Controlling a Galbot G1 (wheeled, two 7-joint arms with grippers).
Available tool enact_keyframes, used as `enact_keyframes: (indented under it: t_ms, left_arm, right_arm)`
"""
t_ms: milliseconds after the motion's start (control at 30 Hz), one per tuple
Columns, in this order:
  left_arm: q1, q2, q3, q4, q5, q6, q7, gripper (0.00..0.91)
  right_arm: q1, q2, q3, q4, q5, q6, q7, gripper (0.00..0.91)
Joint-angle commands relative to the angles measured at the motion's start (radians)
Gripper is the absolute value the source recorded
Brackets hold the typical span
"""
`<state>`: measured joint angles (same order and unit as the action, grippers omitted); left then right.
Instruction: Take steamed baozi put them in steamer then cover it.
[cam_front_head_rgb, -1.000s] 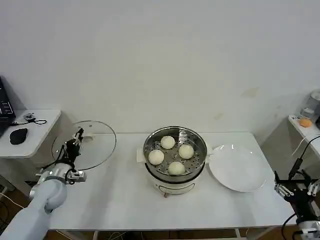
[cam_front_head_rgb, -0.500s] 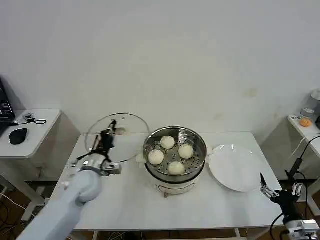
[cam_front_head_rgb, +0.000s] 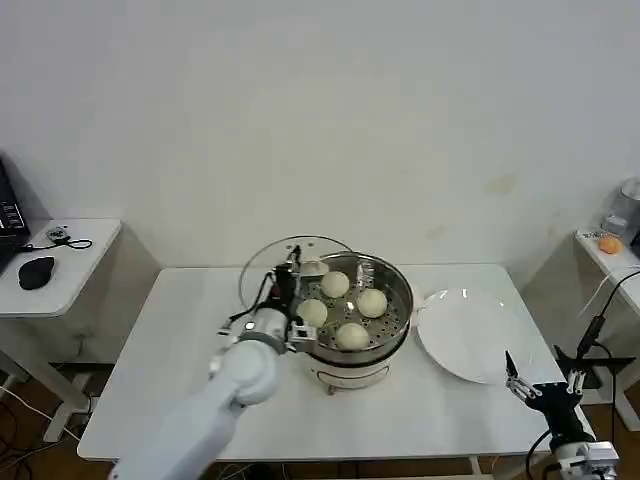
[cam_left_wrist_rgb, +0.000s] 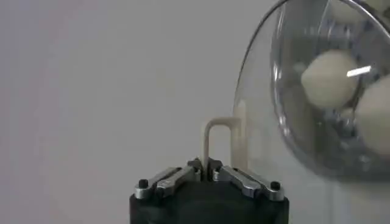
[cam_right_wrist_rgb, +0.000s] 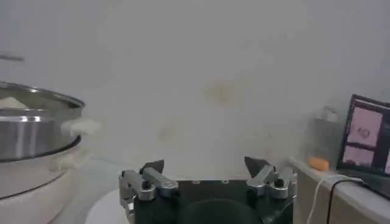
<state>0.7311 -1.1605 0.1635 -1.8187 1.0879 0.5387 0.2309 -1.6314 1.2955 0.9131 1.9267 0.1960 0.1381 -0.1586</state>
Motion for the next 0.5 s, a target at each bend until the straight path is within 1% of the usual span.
enact_keyframes:
  t_ms: [33, 233, 500]
  left_arm:
    - [-0.016, -0.181, 0.082, 0.019, 0.132, 0.024, 0.048, 0.0]
    - [0.001, -0.198, 0.088, 0.028, 0.153, 0.016, 0.048, 0.0]
    - [0.011, -0.199, 0.089, 0.053, 0.168, 0.002, 0.044, 0.0]
  right_arm:
    - [-0.005, 0.002, -0.017, -0.005, -0.015, 0.002, 0.0, 0.907]
    - [-0.006, 0.003, -0.024, -0.011, -0.022, 0.003, 0.0, 0.907]
    - [-0.009, 0.013, -0.051, -0.016, -0.035, 0.008, 0.0, 0.907]
